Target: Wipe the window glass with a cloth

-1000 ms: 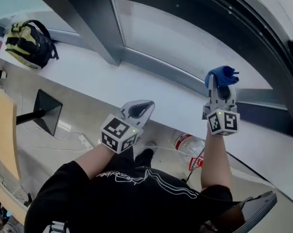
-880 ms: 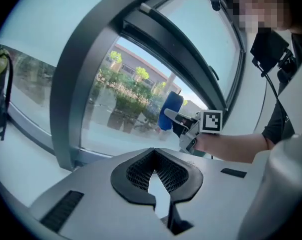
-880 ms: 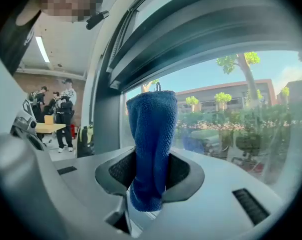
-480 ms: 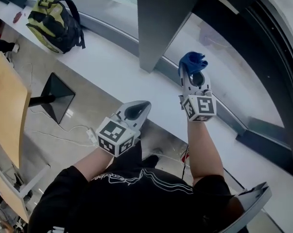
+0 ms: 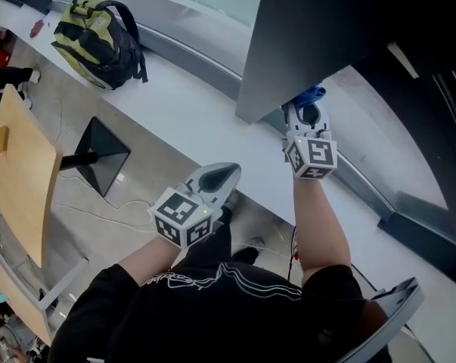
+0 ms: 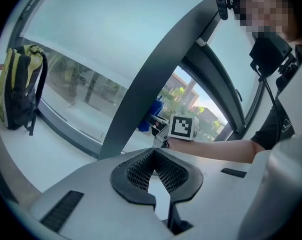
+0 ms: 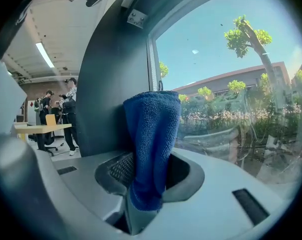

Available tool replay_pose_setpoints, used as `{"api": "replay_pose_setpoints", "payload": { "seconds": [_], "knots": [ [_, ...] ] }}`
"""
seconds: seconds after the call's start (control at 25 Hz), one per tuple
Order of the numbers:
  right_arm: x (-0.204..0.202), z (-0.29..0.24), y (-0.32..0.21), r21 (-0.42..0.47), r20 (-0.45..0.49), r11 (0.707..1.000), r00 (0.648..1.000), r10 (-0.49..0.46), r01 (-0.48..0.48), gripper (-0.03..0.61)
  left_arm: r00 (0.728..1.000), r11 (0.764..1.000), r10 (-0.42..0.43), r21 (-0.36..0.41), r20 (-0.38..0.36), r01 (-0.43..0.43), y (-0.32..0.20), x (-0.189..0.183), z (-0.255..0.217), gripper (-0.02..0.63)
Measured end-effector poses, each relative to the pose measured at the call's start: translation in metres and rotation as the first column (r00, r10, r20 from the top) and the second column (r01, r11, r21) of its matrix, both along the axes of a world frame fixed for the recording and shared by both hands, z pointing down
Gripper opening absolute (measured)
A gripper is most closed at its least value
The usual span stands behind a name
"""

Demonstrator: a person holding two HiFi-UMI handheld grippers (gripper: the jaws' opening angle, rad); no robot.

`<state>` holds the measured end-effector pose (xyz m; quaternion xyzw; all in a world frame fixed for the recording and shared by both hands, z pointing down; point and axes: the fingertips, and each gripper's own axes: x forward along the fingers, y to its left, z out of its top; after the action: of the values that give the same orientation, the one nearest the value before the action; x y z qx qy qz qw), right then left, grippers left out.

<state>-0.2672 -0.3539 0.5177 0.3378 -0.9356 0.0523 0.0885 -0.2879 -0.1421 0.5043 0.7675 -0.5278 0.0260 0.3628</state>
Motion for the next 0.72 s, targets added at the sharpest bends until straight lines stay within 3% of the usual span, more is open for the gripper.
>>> {"api": "replay_pose_setpoints", "payload": {
  "seconds": [0.36,0.72],
  "knots": [
    [0.022,-0.001,0.001,0.014,0.005,1.000,1.000,0.005,-0.006,0.121,0.999,0.999,0.037,-0.010,0.006,-0.037,-0.007,0.023,0.008,0.006],
    [0.121,0.006,0.009,0.021,0.028,0.996,0.996,0.086,-0.087,0.121,0.994,0.992,0.111,-0.055,0.003,-0.111,0.000,0.090,0.034,0.006]
  ]
}}
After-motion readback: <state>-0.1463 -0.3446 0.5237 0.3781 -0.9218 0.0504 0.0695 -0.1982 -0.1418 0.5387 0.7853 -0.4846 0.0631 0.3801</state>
